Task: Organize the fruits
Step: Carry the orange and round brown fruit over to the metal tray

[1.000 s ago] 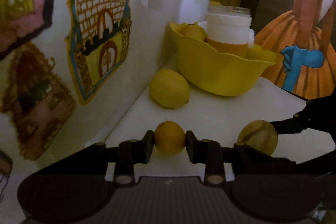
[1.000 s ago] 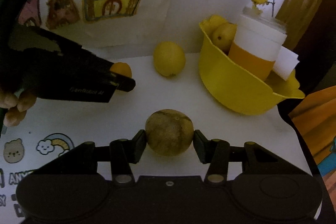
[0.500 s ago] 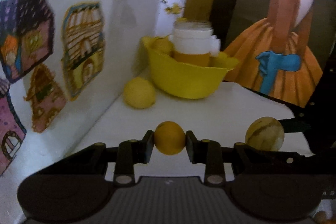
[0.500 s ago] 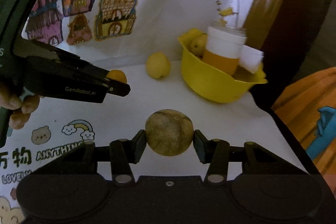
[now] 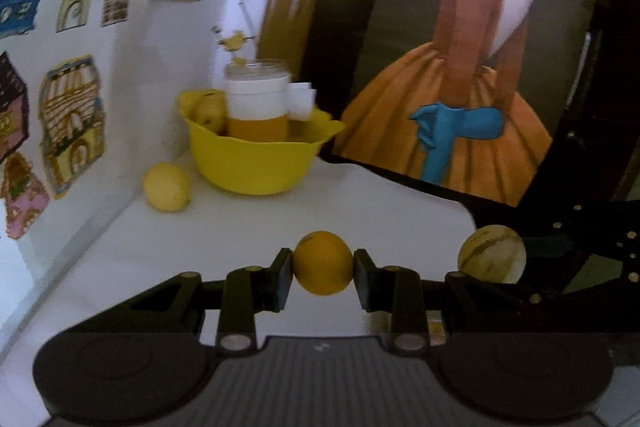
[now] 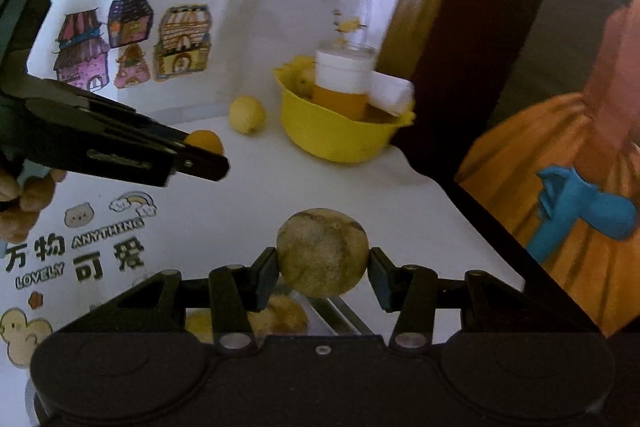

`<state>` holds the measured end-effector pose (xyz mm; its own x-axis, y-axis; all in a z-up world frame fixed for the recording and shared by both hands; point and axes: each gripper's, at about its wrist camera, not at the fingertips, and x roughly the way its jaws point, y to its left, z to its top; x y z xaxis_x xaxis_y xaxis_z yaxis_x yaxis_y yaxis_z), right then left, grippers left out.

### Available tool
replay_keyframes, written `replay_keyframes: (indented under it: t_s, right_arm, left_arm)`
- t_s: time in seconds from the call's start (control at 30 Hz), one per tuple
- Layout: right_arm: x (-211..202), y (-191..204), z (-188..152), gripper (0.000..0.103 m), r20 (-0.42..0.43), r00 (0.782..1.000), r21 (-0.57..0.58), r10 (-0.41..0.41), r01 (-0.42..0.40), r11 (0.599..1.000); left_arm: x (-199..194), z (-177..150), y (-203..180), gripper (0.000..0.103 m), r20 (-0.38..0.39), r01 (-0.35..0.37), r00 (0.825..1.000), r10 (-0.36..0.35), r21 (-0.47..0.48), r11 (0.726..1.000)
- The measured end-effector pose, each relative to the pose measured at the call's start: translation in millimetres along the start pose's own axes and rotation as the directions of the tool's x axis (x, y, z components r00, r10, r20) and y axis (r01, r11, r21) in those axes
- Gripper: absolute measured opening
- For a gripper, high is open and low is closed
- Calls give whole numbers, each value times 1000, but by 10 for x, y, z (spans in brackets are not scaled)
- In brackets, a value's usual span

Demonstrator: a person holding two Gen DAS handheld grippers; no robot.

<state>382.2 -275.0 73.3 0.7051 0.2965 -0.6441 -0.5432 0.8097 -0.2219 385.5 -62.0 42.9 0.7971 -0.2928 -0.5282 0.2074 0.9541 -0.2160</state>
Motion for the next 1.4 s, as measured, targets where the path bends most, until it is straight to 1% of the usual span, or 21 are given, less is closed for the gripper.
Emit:
replay_keyframes:
  t_s: [0.2,0.4,0.53,0.7,0.93,1.03,1.13,1.23,1.4]
  right_arm:
    - [-148,-160,-319,50,-28,999,38,-20,21,999]
    - [-216,-237,-575,50,-43,999,77,-16,19,997]
    - [-259,-273,-693,50,-49,999,81,-21,25,996]
    - [-298,-344,-858,50,-73,996,83,-42,48,995]
    - [-209,-421,-1017,50,-112,992,73,-54,62,995]
    - [-154,-500,-1054,50,-114,993,98,-40,51,994]
    - [-105,-574,-1067,51,-106,994,105,-28,39,994]
    - [-54,-625,-1077,50,-105,994,106,-17,29,994]
    - [17,-641,-1075,51,-111,994,69,-11,19,997]
  left_arm:
    - [-97,-154,-306,35,-24,70,997,-69,30,997]
    - [-135,-335,-643,35,-56,128,991,-123,110,986]
    - [-112,-408,-820,35,-74,153,987,-143,147,977]
    - [10,-426,-977,35,-98,169,983,-153,179,969]
    - [188,-481,-1103,35,-172,212,970,-175,229,950]
    - [214,-527,-1143,35,-197,223,965,-172,273,936]
    - [237,-569,-1206,35,-211,218,965,-154,328,919]
    - [304,-570,-1255,35,-231,196,966,-120,343,919]
    - [411,-587,-1314,35,-260,183,961,-90,363,914]
